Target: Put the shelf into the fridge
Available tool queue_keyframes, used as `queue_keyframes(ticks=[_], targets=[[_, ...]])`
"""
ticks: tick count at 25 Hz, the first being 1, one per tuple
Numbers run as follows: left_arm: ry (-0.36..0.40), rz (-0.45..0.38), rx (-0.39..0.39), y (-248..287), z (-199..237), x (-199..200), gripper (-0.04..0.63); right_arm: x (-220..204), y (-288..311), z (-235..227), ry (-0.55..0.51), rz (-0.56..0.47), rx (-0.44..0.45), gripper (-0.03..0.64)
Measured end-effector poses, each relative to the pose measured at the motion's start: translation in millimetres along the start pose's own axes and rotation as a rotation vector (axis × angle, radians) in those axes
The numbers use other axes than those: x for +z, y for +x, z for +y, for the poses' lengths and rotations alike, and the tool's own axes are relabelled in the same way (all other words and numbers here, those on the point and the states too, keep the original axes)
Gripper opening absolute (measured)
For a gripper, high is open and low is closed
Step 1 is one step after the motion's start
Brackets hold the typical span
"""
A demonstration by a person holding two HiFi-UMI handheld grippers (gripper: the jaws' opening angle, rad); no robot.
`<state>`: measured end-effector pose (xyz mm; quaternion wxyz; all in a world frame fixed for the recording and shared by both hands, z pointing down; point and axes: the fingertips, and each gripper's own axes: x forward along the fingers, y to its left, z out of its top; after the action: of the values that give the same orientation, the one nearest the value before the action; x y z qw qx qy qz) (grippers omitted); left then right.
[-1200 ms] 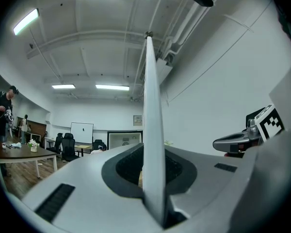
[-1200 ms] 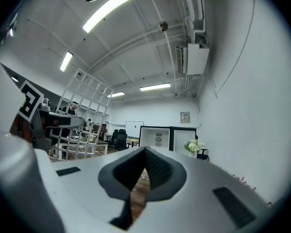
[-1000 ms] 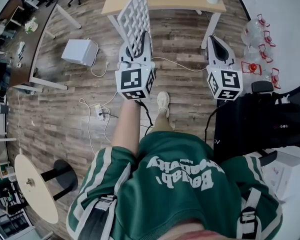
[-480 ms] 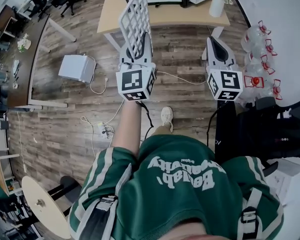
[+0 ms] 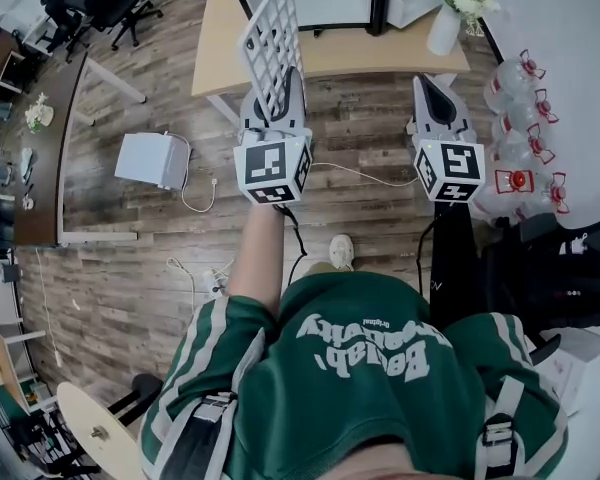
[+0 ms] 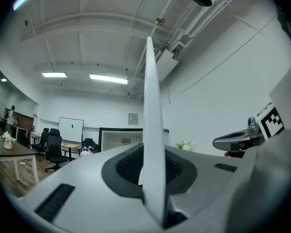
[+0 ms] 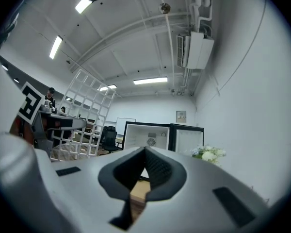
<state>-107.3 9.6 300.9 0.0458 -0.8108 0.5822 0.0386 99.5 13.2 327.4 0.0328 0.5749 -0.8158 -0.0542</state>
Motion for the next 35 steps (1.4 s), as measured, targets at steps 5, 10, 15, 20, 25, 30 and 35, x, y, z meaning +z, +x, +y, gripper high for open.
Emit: queue_keyframes(ticks=[5, 10, 15, 20, 25, 30, 35], targets=[[0.001, 0.008, -0.007, 20, 21, -9, 0.044, -7, 29, 7, 0.007, 0.011, 0.001, 0.003], [0.002, 0.015, -0.006, 32, 30, -15, 0.044, -9, 50, 6, 0.009, 0.014, 0.006, 0.003], [0.006, 0.011, 0.005, 45, 41, -19, 0.044, -10, 71, 6, 0.008, 0.009, 0.021, 0.003], [0.014, 0.012, 0.024, 72, 54, -25, 0.044, -14, 104, -2, 0.013, 0.006, 0.038, 0.003], [0.029, 0.022, 0.036, 107, 67, -36, 0.044, -19, 145, -13, 0.027, 0.001, 0.056, 0.003], [0.031, 0.030, 0.052, 150, 78, -43, 0.044, -22, 190, -31, 0.028, -0.001, 0.078, 0.003], [0.058, 0.034, 0.059, 192, 88, -46, 0.044, -21, 232, -51, 0.039, -0.008, 0.087, 0.003]])
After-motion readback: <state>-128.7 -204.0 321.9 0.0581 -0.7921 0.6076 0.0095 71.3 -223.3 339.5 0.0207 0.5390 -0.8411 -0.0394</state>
